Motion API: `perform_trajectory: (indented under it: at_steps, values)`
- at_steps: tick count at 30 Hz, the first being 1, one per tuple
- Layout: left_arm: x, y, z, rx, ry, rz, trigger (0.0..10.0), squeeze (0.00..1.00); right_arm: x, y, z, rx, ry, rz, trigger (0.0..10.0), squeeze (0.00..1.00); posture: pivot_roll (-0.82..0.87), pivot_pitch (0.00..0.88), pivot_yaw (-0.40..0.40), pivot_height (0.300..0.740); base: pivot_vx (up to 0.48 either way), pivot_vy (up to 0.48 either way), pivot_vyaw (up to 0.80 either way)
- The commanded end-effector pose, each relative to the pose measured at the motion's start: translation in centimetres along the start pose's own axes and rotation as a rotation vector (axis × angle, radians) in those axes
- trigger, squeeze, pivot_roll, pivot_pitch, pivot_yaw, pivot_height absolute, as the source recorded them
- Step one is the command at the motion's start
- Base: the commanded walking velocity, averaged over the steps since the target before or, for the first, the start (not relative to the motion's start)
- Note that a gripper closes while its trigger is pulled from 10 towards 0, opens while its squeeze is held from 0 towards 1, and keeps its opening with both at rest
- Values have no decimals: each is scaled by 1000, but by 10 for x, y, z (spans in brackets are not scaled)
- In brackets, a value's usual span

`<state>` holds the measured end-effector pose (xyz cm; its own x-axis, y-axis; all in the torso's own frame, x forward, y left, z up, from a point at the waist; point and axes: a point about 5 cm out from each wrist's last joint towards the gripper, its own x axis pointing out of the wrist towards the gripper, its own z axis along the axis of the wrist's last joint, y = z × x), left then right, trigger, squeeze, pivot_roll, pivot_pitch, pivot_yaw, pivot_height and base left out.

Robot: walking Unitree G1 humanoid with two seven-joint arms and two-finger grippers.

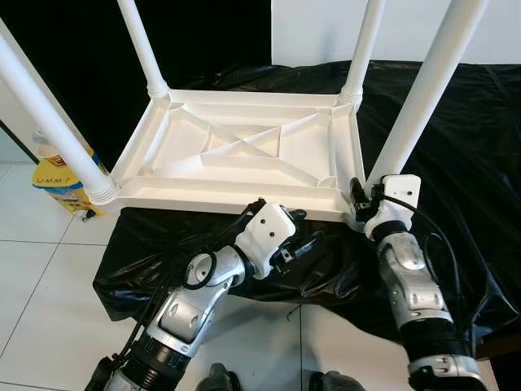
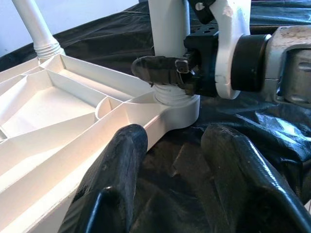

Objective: Building children table

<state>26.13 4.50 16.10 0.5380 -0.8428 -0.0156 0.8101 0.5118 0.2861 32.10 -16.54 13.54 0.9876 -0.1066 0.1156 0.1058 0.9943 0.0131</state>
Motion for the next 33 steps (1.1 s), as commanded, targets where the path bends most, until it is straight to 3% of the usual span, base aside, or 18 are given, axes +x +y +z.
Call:
perform_trajectory:
  at_steps: [1, 5, 7, 13, 14, 15, 16, 17, 18, 26, 27, 28, 33]
  values:
    - [0, -1, -5, -5, 23, -6, 10000, 0, -3, 0, -16, -1, 91, -67, 0, 0, 49, 103, 39, 740, 0, 0, 0]
    - [0, -1, -5, -8, 23, -2, 10000, 0, -2, 5, -16, -9, 92, -92, 0, 0, 48, 102, 37, 740, 0, 0, 0]
    - [-1, -2, -7, -14, 27, 6, 10000, 0, -2, 17, -15, 4, 99, -139, 0, 0, 55, 102, 29, 740, 0, 0, 0]
    - [-1, -2, -8, -17, 29, 18, 10000, 0, -2, 31, -13, 32, 100, -116, 0, 0, 58, 101, 23, 740, 0, 0, 0]
    - [-1, -2, -7, -16, 29, 20, 10000, 0, -2, 32, -13, 35, 102, -108, 2863, 0, 61, 101, 19, 740, 0, 0, 0]
    - [-1, -2, -7, -16, 29, 20, 10000, 0, -2, 32, -13, 35, 102, -108, 2863, 0, 61, 101, 19, 740, 0, 0, 0]
    - [-2, -1, -7, -16, 29, 24, 10000, 0, -2, 32, -13, 35, 103, -108, 9216, 0, 61, 99, 18, 740, 0, 0, 0]
    - [-2, -1, -7, -16, 29, 24, 10000, 0, -2, 32, -13, 35, 103, -108, 9216, 0, 61, 99, 18, 740, 0, 0, 0]
    - [-2, -1, -8, -15, 29, 26, 10000, 0, -1, 33, -13, 37, 105, -105, 10000, 0, 60, 97, 19, 740, 0, 0, 0]
    - [-1, -1, -8, -13, 29, 26, 10000, 0, -1, 34, -8, 21, 64, -71, 10000, 0, 57, 90, 15, 740, 0, 0, 0]
    - [-1, -2, -8, -13, 28, 26, 10000, 0, -1, 32, -6, 27, 50, -60, 10000, 369, 56, 87, 14, 740, 0, 0, 0]
    - [-1, -2, -8, -13, 27, 27, 10000, 0, -2, 29, -4, 25, 28, -49, 10000, 1000, 56, 85, 12, 740, 0, 0, 0]
    - [0, -2, -8, -13, 26, 28, 10000, 0, -4, 18, 2, 25, -27, 12, 10000, 1000, 53, 83, 9, 740, 0, 0, 0]
